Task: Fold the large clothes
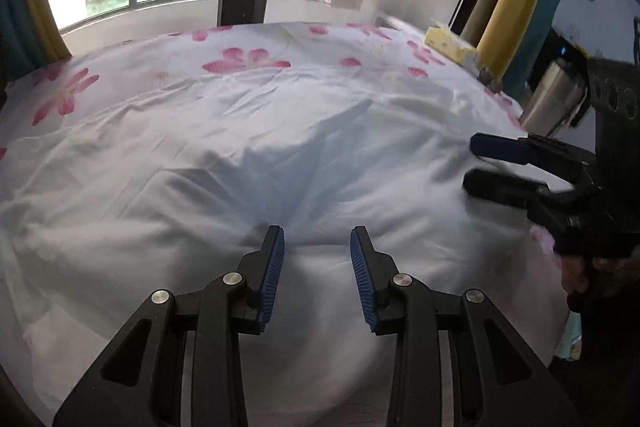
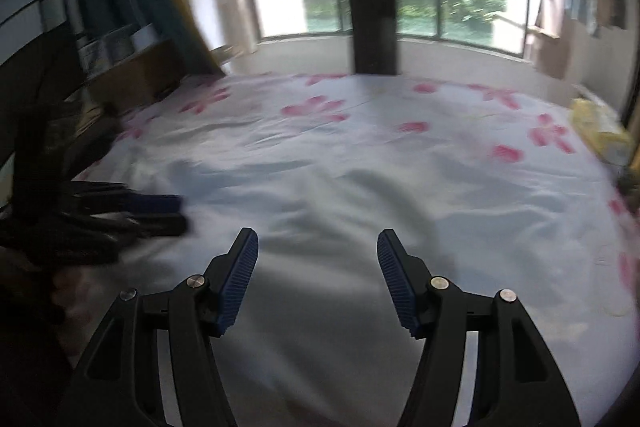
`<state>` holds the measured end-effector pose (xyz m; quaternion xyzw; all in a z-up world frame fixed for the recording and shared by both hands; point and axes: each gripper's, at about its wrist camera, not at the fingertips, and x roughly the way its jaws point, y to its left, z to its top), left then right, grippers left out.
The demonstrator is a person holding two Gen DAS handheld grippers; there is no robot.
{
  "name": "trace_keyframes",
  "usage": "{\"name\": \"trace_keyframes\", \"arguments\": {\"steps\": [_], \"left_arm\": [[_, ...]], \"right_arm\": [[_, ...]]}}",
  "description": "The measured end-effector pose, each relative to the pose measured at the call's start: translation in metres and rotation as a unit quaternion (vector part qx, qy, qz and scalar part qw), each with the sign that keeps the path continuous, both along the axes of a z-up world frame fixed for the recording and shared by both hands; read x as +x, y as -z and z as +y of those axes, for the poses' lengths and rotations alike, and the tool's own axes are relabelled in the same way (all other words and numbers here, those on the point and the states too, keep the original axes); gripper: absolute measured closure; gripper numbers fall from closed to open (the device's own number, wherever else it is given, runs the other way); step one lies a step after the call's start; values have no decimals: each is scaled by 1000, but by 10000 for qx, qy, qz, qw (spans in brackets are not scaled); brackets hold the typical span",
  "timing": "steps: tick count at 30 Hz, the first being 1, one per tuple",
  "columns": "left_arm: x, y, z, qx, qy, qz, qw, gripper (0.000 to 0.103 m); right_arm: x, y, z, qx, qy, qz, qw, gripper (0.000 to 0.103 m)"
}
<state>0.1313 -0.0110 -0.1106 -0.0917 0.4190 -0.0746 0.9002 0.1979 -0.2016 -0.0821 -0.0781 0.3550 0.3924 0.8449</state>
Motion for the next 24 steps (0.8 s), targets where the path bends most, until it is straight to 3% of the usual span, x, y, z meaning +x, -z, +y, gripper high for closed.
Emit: {"name": "trace_keyframes", "arguments": {"steps": [4,9,13,17,20,24], "left_arm": [[-2,1,4,-160,-115,5,9998,67],[-4,-11,-1,61,-261,-50,9996,67],[2,-27,0,142,-279,-364,9988,57],[15,-16,14,95,-511,-130,9986,57],[20,-2,25,-211,-590,6,9980,57],[27,-1,18,26,-500,84,9987,57]], "right_arm": [[-12,15,22,-145,-361,59,9992,35],[-11,36,27,-551,-357,131,9978,31],[-14,37,27,-650,-401,87,9970,31],[-16,37,24,-655,-422,79,9969,30],[-16,35,22,-656,-454,73,9968,31],[-19,32,18,-732,-385,84,9965,31]]}}
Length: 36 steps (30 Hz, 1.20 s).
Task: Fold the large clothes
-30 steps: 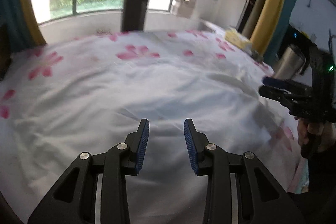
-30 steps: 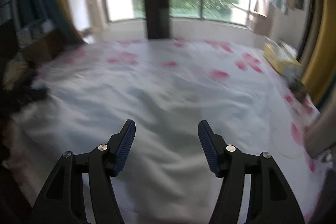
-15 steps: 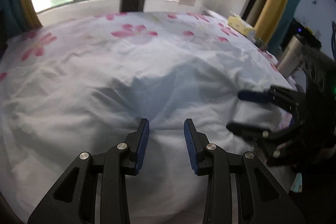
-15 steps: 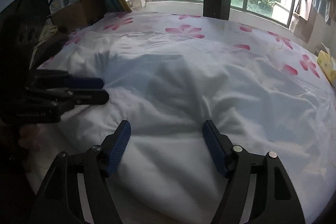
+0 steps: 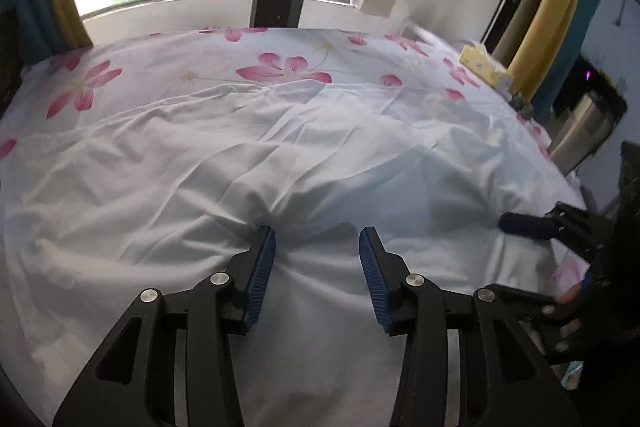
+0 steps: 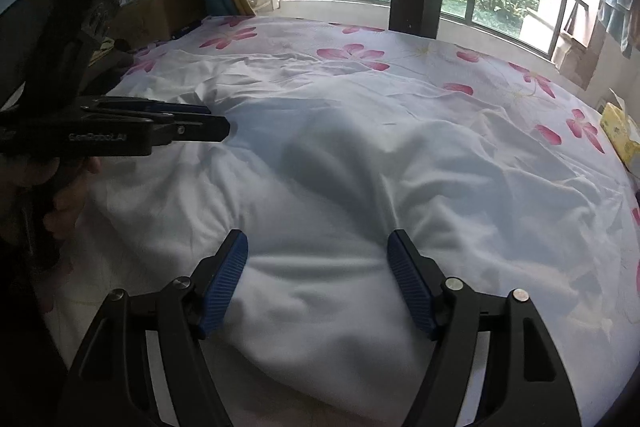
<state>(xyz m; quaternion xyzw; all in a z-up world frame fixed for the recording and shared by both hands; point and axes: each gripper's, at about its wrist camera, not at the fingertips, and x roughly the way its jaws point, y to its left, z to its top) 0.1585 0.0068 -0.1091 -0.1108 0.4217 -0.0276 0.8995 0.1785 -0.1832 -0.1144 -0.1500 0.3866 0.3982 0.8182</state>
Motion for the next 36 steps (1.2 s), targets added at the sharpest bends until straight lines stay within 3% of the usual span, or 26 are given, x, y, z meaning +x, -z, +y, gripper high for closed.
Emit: {"name": "trace_keyframes", "arguments": {"steps": [5,11,14,19,27,36], "left_arm": [[-2,-2,-10,217,-89,19,9997,57],[-12,-14,-27,196,69,-189,9996,57],[-18,-17,-38,209,168,-265,9993,57],[-20,-9,-49,208,251,-105,9994,57],[-18,-4,-50,173,219,8,9996,57],[-23,-19,-43,220,29,-274,9994,57]], "right_arm": [[-5,-7,-17,295,199,224,9991,31],[-15,-21,-51,637,624,314,9955,31],[-22,-26,-60,327,908,-40,9953,30],[-25,-28,-85,323,1239,-19,9918,30],[-15,-11,-128,305,2081,389,9769,30],[-13,-6,-141,195,2479,503,9673,30]]}}
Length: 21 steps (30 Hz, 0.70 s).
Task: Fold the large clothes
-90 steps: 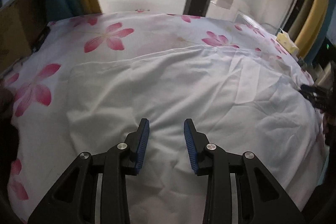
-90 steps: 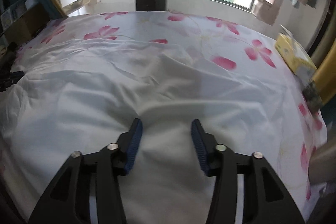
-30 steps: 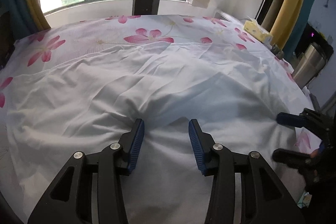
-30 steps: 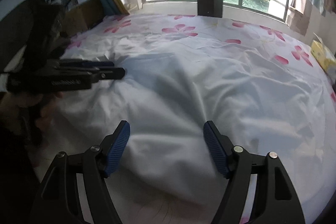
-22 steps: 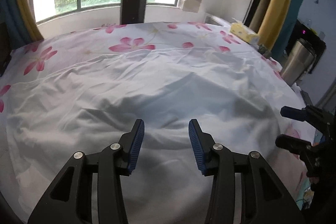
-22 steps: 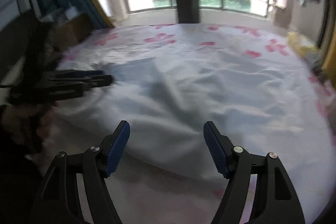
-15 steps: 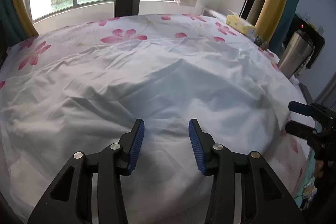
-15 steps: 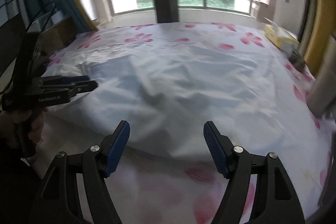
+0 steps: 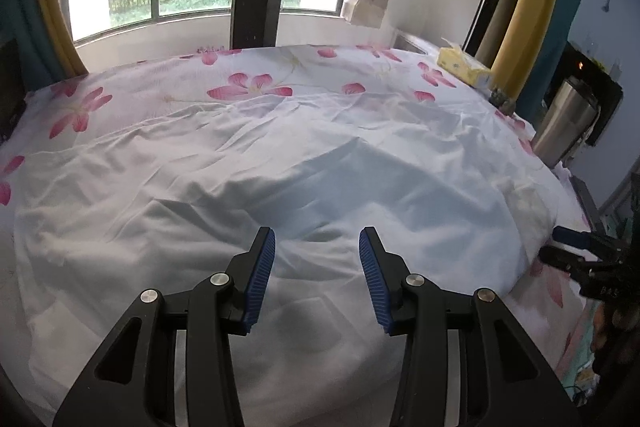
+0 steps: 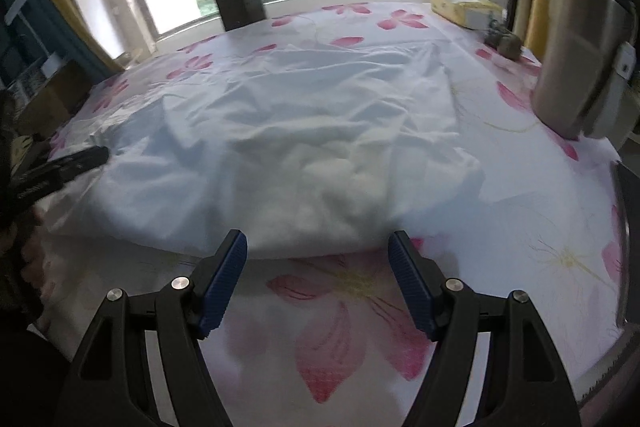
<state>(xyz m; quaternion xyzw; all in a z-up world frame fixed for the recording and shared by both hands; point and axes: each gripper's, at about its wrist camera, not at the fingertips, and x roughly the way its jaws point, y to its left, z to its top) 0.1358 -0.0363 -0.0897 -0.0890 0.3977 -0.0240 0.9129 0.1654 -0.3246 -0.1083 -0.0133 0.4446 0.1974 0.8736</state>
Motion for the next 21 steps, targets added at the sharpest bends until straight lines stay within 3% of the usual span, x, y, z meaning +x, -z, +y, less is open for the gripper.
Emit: {"name": "trace_keyframes", "arguments": {"steps": [3,6,8,15,21], "left_arm": [[4,9,2,-41,-20,143,9999,57],[6,14,2,-35,-33,221,9997,57],[6,14,1,6,-26,214,9998,57],[10,19,3,2,-15,249,9997,57],[12,22,-2,149,50,239,9996,57]], "right_arm": [[1,1,-11,-140,292,-6,9995,27],[9,7,-22,-114,572,94,9983,15],[11,9,-22,-43,606,57,9981,12],[22,10,12,186,255,-9,9995,7],[36,9,45,946,-287,94,9951,7]]}}
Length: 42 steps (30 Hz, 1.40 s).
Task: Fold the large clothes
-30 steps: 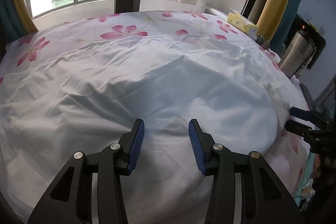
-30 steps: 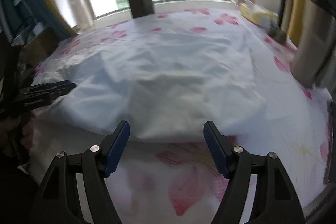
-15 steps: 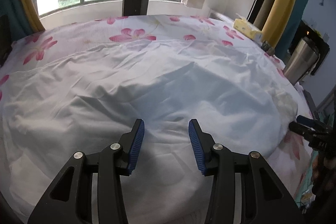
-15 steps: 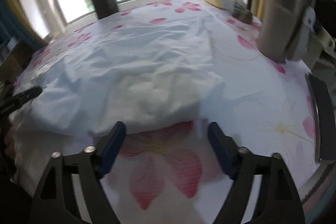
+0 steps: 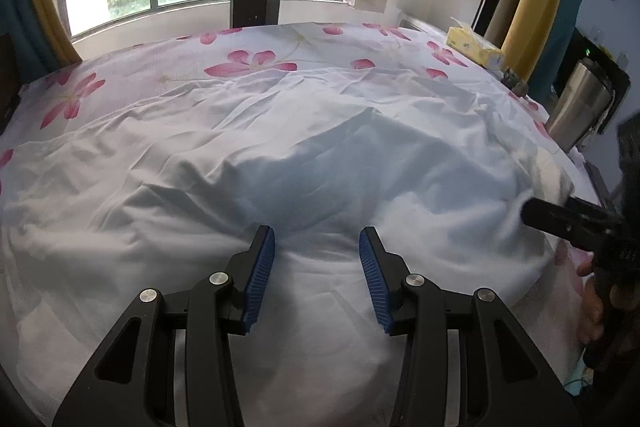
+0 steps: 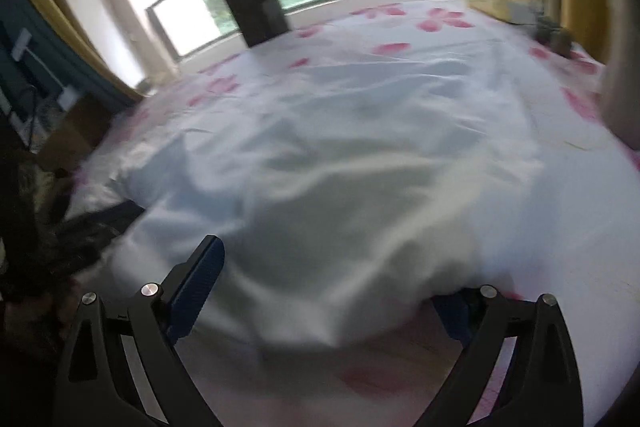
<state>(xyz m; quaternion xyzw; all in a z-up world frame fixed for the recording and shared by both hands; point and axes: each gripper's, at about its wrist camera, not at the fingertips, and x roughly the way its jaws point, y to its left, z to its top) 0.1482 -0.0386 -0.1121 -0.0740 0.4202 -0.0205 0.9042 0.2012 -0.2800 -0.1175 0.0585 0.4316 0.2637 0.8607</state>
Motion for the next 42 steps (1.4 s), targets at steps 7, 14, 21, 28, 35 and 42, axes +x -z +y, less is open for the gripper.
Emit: {"name": "trace_keyframes", "arguments": {"steps": [7,14,21,28,35,42], "left_arm": [[0,1,-2,73,46,-7,10000,57],[2,1,-5,116,83,-28,9999,57],[2,1,-1,17,175,-38,9998,57],[2,-1,4,-96,179,-55,9998,57],[-11,-18,23,-308,109,-299,9990,57],[-33,-33,57,-312,-137,-609,9976,57]], "right_arm": [[20,1,33,536,-600,80,9967,36],[12,-22,42,656,-909,-299,9932,89],[0,-45,66,312,-1113,-757,9904,93],[-10,-68,91,181,-1383,-1078,9843,93],[-22,-78,118,-158,-1547,-1310,9791,93],[-31,-81,144,-488,-1674,-1394,9748,93]]}}
